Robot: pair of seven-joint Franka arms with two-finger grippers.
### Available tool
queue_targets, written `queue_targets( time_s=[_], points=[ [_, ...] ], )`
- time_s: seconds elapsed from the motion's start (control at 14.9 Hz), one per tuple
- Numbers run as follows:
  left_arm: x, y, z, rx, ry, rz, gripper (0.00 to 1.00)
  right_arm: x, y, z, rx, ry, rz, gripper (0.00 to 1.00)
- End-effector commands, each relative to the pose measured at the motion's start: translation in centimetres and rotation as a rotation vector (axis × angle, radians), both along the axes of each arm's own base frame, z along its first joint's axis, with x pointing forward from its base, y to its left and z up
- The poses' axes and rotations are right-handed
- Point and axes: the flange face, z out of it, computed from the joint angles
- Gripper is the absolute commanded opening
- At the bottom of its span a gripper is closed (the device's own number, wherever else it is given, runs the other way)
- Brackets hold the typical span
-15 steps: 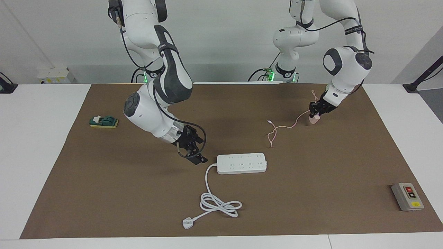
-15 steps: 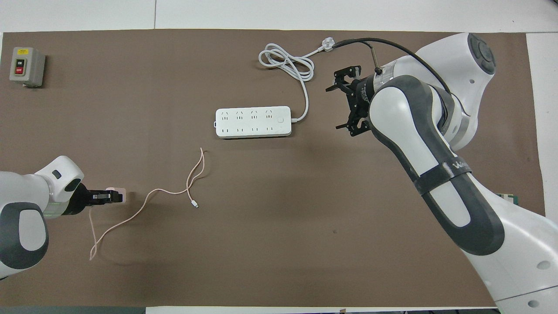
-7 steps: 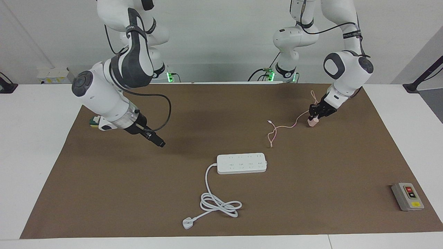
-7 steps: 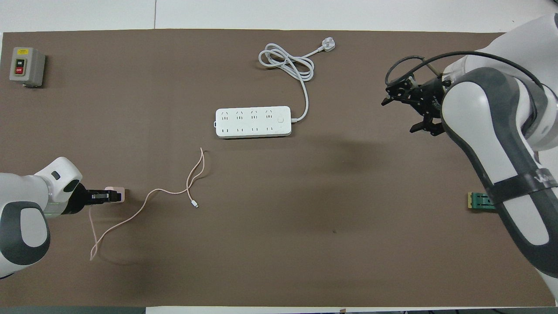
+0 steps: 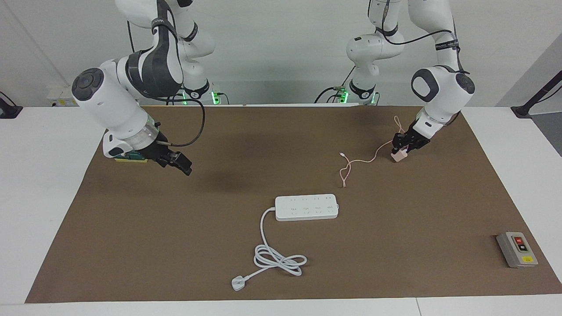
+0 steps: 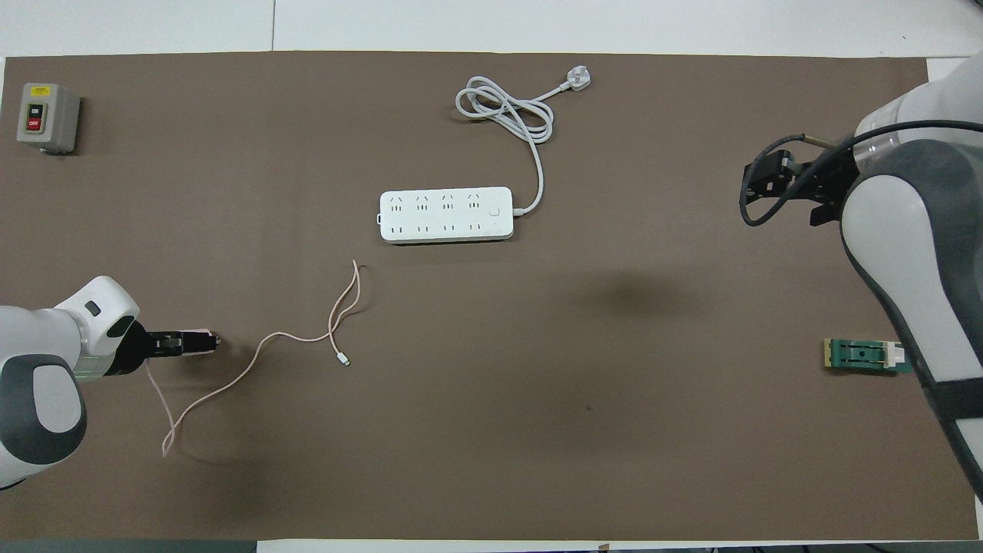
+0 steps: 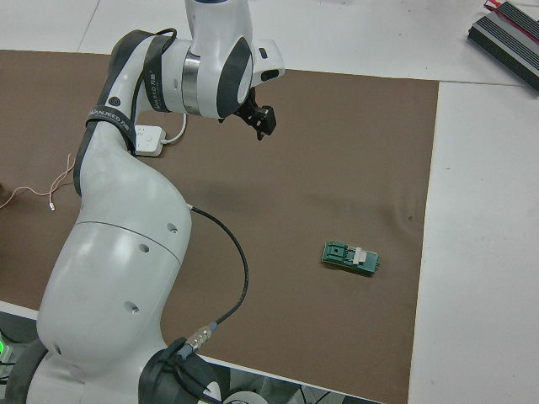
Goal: Unplug charger and place it aside
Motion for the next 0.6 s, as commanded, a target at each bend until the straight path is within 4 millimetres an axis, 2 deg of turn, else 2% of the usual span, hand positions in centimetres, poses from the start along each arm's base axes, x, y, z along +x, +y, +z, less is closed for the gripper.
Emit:
queue_targets(
  time_s=[0.0, 0.07, 0.13, 0.27, 0.33, 0.4, 0.54],
  points=[
    [-0.2, 1.2, -0.4, 0.004, -0.014, 0.0, 0.83, -2.9, -2.1, 2.8, -0.049, -0.011, 0.116, 1.0],
    [-0.1, 1.4, -0.2, 0.005, -0.017, -0.005, 0.88, -3.0, -2.8, 3.0, -0.05, -0.015, 0.143, 1.0],
    [0.1, 1.4, 0.0, 0.005, -0.022, -0.008, 0.88, -3.1, -4.3, 3.1, -0.05, -0.019, 0.161, 1.0],
    [0.9, 1.6, 0.5, 0.0, -0.019, -0.009, 0.9, -3.2, -5.7, 3.1, -0.068, -0.02, 0.225, 1.0],
    [1.3, 2.1, 1.1, -0.007, -0.012, -0.003, 0.92, -3.3, -6.1, 3.5, -0.079, -0.023, 0.247, 1.0],
    [1.9, 2.3, 2.2, -0.013, -0.013, -0.004, 0.99, -3.7, -6.3, 4.3, -0.1, -0.023, 0.297, 1.0],
    [3.1, 2.5, 4.6, -0.029, -0.005, -0.015, 1.0, -5.2, -6.7, 5.4, -0.108, -0.009, 0.328, 1.0]
  ],
)
